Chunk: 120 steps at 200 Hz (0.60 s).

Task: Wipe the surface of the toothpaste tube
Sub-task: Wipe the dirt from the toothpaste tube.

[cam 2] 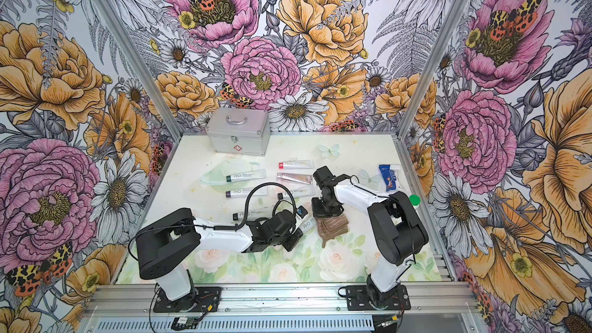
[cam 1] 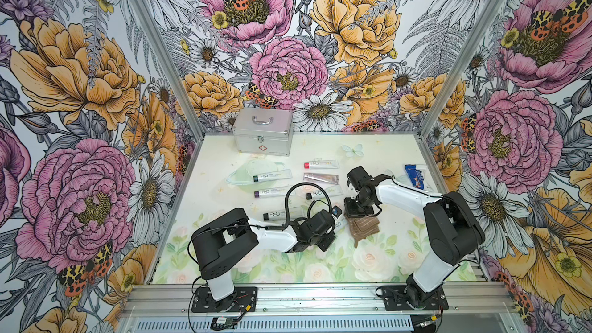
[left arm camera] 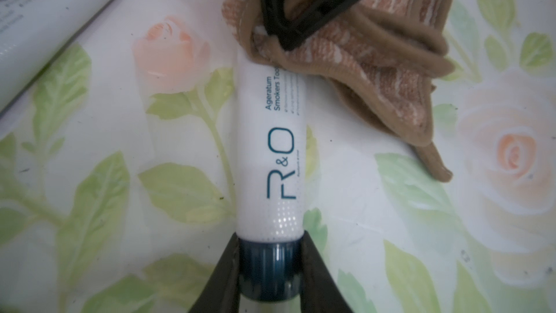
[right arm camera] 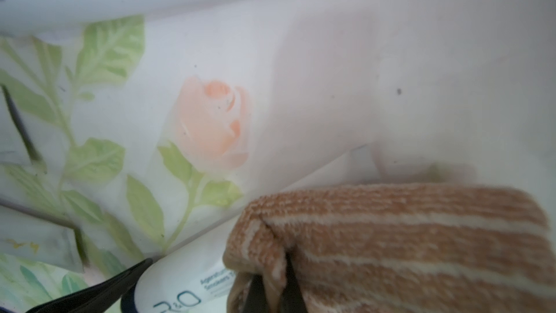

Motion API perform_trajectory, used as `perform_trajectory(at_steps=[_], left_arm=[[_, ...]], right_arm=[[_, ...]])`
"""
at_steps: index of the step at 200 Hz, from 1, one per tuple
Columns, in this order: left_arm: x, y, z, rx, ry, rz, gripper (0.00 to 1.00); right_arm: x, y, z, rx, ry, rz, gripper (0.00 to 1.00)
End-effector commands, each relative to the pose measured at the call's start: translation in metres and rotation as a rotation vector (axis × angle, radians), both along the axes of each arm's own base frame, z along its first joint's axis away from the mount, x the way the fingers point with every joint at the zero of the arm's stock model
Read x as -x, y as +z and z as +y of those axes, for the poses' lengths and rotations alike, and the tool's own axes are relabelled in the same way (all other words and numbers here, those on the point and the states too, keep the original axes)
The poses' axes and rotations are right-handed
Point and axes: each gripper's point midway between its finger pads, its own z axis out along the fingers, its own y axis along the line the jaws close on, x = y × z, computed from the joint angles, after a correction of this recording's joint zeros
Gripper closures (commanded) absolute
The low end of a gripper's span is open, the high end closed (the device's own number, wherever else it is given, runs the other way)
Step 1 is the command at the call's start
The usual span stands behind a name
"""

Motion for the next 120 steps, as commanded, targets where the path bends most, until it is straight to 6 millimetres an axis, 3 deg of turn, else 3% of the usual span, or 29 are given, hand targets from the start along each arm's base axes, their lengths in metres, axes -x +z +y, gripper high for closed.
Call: perform_trajectory(at_steps=[1,31,81,120], left_arm=[[0.003,0.006,-0.004,0.003,-0.034,-0.024,0.75],[0.005,0.008,-0.004,0.006,-0.040,-0.024,0.75],[0.010,0.009,-0.006,0.006,-0.054,-0.031,0.75],[0.011,0.009,-0.006,0.006,-0.058,-0.029,0.75]], right_arm=[[0.042,-0.013,0.012,-0.044,0.028,0.147,1.00],[0.033,-0.021,-0.006,0.010,0.003,0.134,1.00],[-0.015,-0.030,-0.049,0.137,-0.094,0.067,1.00],[-0.033,-0.025,-0.048,0.121,-0.106,0.045,1.00]])
